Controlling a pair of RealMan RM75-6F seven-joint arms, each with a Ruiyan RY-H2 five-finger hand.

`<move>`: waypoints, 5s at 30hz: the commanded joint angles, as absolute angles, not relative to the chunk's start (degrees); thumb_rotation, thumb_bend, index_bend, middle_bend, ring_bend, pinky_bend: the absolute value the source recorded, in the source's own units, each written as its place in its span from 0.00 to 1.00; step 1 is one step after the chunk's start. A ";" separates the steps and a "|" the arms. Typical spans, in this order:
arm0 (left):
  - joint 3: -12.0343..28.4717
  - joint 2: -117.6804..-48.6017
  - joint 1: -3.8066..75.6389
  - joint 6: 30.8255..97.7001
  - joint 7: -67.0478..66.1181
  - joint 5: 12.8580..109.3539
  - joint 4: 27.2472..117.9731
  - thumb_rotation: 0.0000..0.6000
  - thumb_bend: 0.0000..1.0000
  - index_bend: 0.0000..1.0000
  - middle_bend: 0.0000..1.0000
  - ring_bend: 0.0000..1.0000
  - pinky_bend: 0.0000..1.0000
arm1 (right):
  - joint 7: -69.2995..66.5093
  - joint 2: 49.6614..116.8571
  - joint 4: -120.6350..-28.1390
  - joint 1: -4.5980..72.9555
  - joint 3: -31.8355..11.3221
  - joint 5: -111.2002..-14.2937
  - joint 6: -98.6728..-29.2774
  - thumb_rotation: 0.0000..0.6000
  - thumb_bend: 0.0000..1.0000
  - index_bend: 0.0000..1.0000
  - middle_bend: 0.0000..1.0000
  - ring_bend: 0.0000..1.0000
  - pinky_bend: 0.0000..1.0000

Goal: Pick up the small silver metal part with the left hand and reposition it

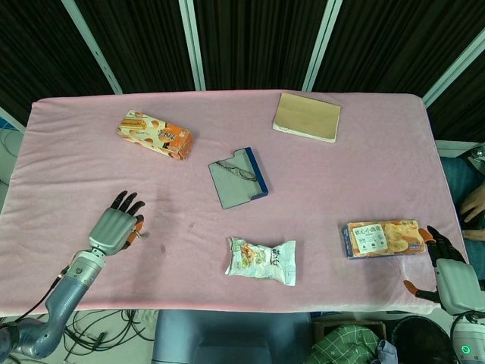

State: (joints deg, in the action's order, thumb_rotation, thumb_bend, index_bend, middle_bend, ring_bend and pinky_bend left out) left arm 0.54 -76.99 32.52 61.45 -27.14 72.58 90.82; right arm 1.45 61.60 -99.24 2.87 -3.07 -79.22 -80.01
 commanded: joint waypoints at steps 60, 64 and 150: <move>8.76 -83.54 40.12 55.70 -23.61 74.51 88.30 1.00 0.43 0.56 0.18 0.00 0.00 | 1.53 61.22 -99.52 3.03 -3.14 -78.40 -79.32 1.00 0.09 0.00 0.00 0.05 0.18; 9.44 -85.59 42.21 53.56 -24.05 73.38 84.99 1.00 0.43 0.56 0.18 0.00 0.00 | 1.55 61.15 -99.47 3.07 -3.12 -78.16 -79.06 1.00 0.09 0.00 0.00 0.05 0.18; 5.48 -88.81 42.09 53.93 -10.08 74.92 77.72 1.00 0.43 0.54 0.16 0.00 0.00 | 2.36 61.29 -99.58 3.05 -3.45 -77.49 -79.38 1.00 0.09 0.00 0.00 0.05 0.18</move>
State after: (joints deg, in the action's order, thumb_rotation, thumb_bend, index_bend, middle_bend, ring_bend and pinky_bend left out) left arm 5.51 -88.86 42.14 53.89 -10.06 74.96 77.73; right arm 2.35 61.30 -99.58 3.05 -3.45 -77.50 -79.39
